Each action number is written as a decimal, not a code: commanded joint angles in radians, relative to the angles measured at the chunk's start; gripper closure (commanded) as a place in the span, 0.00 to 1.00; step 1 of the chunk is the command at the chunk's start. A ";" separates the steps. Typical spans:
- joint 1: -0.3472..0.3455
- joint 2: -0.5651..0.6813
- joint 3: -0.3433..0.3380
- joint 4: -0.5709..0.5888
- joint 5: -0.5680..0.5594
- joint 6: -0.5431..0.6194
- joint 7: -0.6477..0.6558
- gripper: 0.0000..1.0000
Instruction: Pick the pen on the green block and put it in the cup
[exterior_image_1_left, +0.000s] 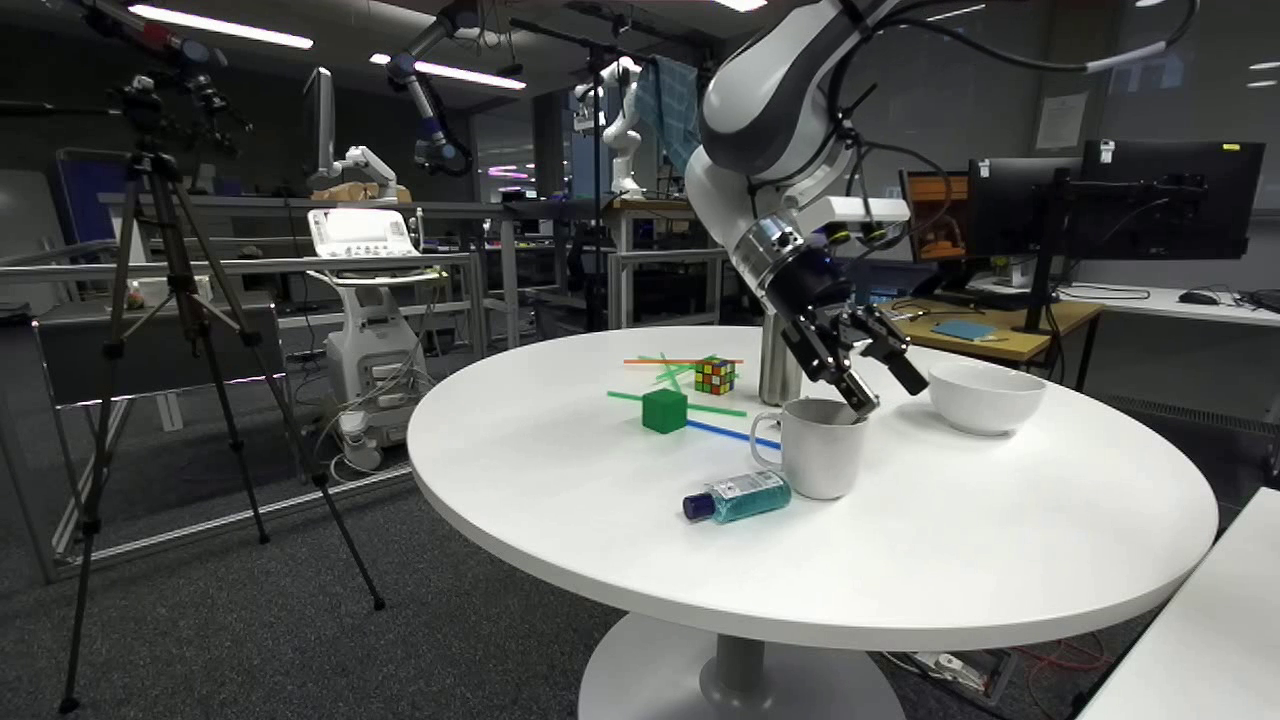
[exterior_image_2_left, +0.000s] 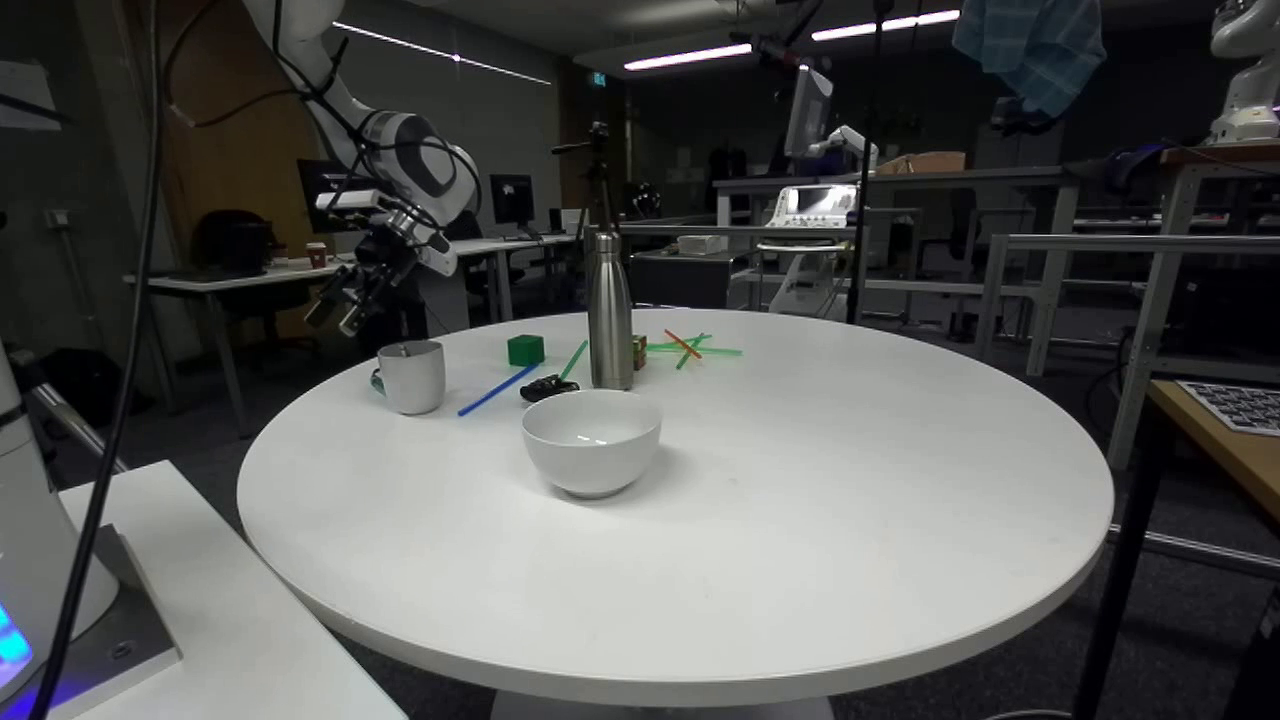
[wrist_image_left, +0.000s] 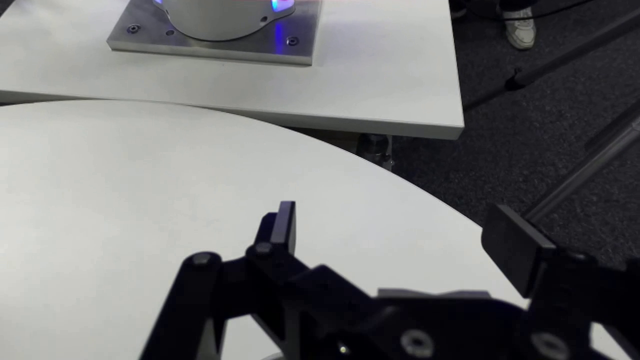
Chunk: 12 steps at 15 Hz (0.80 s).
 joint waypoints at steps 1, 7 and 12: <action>0.020 -0.074 0.008 -0.036 -0.017 0.047 0.023 0.00; 0.032 -0.166 0.023 -0.089 -0.055 0.181 0.021 0.00; 0.037 -0.248 0.041 -0.137 -0.073 0.243 0.024 0.00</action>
